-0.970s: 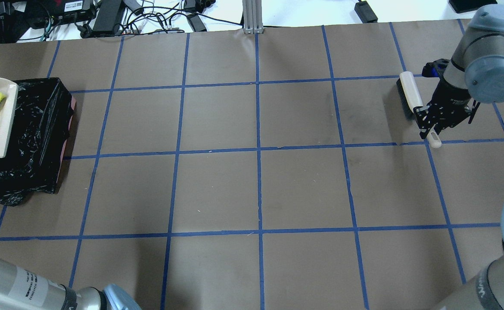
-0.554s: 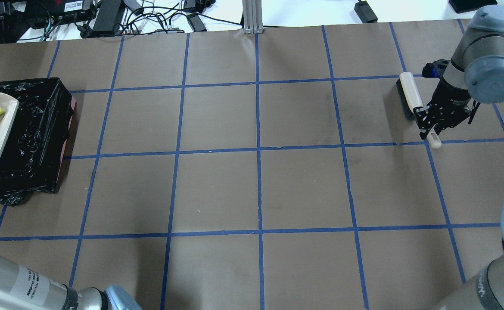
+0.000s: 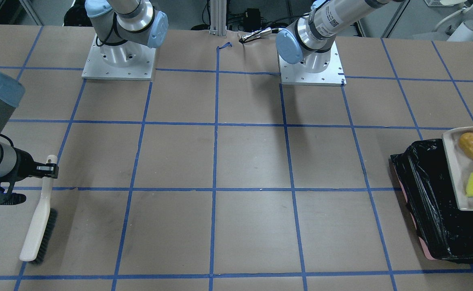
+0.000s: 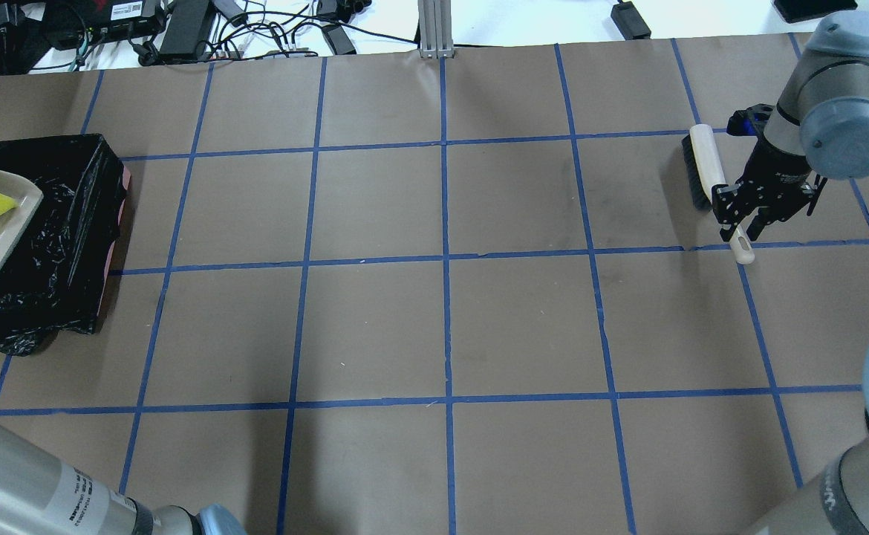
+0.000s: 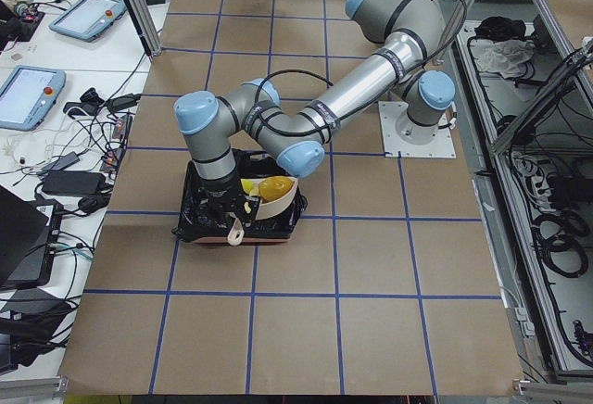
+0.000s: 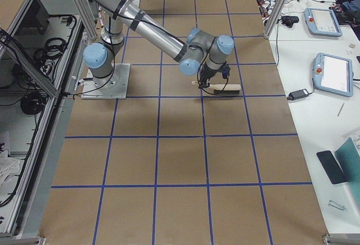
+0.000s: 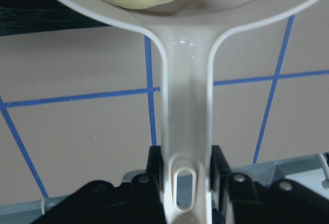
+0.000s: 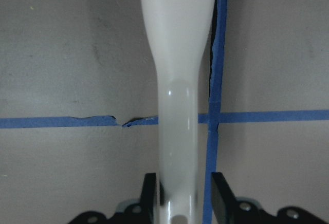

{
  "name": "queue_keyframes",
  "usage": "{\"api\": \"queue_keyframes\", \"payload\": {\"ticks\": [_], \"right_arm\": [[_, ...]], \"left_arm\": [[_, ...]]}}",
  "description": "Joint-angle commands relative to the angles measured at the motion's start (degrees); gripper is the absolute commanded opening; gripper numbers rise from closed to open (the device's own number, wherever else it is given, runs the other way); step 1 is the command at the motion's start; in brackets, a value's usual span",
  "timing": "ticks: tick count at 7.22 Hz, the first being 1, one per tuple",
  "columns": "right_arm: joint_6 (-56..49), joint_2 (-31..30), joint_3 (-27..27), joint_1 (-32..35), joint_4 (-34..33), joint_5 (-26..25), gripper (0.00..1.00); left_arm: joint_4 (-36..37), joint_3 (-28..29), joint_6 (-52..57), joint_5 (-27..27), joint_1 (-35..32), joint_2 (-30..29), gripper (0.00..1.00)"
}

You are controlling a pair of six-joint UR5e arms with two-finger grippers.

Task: Sweep and dump trash into bin
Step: 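Tip the dustpan over the black bin with the left gripper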

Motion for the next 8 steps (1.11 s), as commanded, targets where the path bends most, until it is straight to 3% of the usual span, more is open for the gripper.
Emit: {"api": "queue_keyframes", "payload": {"ticks": [1, 2, 4, 5, 8], "right_arm": [[0.02, 0.03, 0.00, 0.00, 0.03, 0.09, 0.48], [0.54, -0.15, -0.17, 0.00, -0.23, 0.35, 0.55], [1.94, -2.50, -1.58, 0.00, -2.15, 1.05, 0.88], [3.08, -4.78, -2.02, 0.09, -2.08, 1.75, 1.00], [3.27, -14.95, -2.64, 0.70, 1.07, 0.97, 1.00]], "left_arm": [[1.53, -0.90, -0.23, 3.15, -2.61, 0.92, 0.07], [2.49, -2.21, -0.40, 4.82, -3.49, 1.54, 0.07], [7.91, -4.85, 0.21, 6.58, -4.03, 2.07, 0.09], [8.73, -5.73, 0.38, 7.72, -4.46, 2.42, 0.09], [8.82, -7.41, 0.82, 8.34, -5.87, 4.35, 0.09]]}}
